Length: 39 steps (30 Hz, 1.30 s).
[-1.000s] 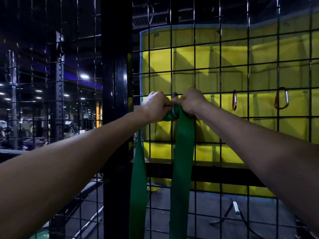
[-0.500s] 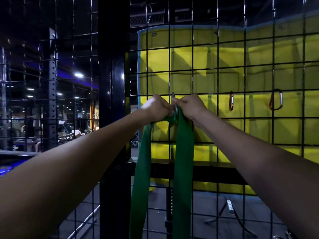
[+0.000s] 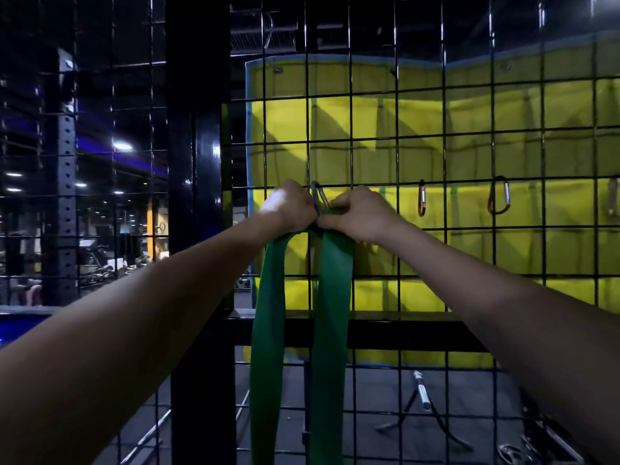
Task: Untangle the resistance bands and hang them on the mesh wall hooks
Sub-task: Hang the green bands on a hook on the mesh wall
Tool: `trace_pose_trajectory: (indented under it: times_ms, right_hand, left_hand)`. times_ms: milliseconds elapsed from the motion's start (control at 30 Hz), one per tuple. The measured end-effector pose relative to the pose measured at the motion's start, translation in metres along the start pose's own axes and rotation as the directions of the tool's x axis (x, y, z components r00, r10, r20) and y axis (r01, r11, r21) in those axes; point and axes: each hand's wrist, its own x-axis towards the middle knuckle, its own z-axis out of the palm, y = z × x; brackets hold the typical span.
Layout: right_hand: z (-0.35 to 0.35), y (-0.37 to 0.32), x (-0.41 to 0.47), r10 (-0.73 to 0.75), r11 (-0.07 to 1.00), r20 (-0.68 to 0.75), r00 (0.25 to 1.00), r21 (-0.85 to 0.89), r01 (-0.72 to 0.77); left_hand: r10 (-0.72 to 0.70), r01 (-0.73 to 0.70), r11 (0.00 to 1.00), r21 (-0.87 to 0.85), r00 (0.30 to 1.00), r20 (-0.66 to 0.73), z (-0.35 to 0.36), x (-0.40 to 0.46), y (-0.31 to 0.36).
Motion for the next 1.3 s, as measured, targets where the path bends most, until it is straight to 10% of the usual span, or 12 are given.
trace_pose_trajectory:
  times_ms: [267, 433, 600, 967, 1300]
  right_hand:
    - [0.002, -0.005, -0.006, -0.019, 1.000, -0.023, 1.000, -0.022, 0.019]
    - [-0.002, 0.000, -0.011, -0.024, 0.996, 0.026, 0.999, 0.082, 0.022]
    - [0.010, 0.002, -0.020, 0.007, 0.947, 0.034, 0.999, 0.322, -0.017]
    - [0.029, 0.017, -0.038, -0.096, 0.973, -0.001, 0.995, 0.211, 0.094]
    - [0.027, 0.049, -0.089, -0.063, 0.985, 0.016, 0.998, 0.163, 0.060]
  left_hand:
    - [0.102, -0.106, 0.984, -0.143, 0.994, -0.036, 0.006, -0.021, -0.030]
    - [0.187, -0.081, 0.948, 0.309, 0.926, -0.329, 0.008, -0.037, -0.017]
    - [0.360, -0.182, 0.859, 0.478, 0.879, -0.312, 0.007, -0.045, -0.020]
    - [0.087, -0.156, 0.962, -0.225, 0.953, -0.290, 0.022, -0.057, -0.032]
    - [0.209, -0.239, 0.970, -0.052, 0.921, -0.330, 0.041, -0.113, -0.019]
